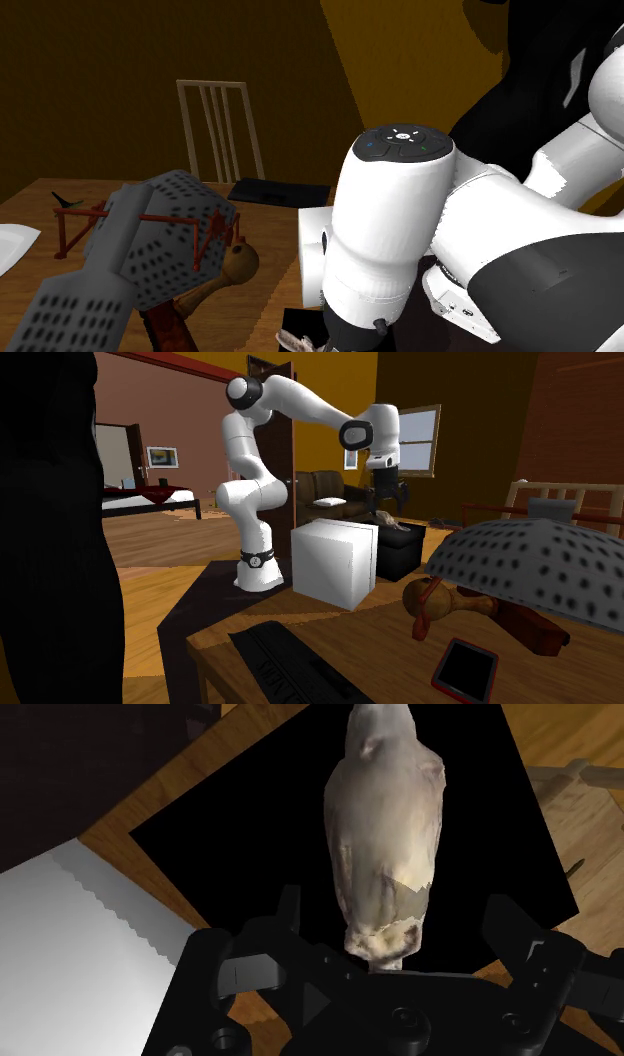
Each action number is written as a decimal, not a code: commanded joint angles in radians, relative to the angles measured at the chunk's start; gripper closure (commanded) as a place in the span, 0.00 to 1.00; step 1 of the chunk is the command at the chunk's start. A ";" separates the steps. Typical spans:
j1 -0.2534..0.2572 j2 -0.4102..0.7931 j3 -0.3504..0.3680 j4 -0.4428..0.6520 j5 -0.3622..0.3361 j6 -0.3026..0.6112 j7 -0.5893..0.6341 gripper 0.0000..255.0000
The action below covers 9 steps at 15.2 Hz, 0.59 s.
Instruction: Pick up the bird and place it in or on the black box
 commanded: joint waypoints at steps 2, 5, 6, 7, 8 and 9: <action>0.004 -0.051 -0.043 0.048 -0.008 -0.102 -0.004 0.00; 0.004 -0.051 -0.043 0.048 -0.008 -0.102 -0.004 0.00; 0.004 -0.051 -0.043 0.048 -0.008 -0.102 -0.004 0.00; 0.004 -0.051 -0.043 0.048 -0.008 -0.102 -0.004 0.00; 0.004 -0.051 -0.043 0.048 -0.008 -0.102 -0.004 0.00; 0.004 -0.051 -0.043 0.048 -0.008 -0.102 -0.004 0.00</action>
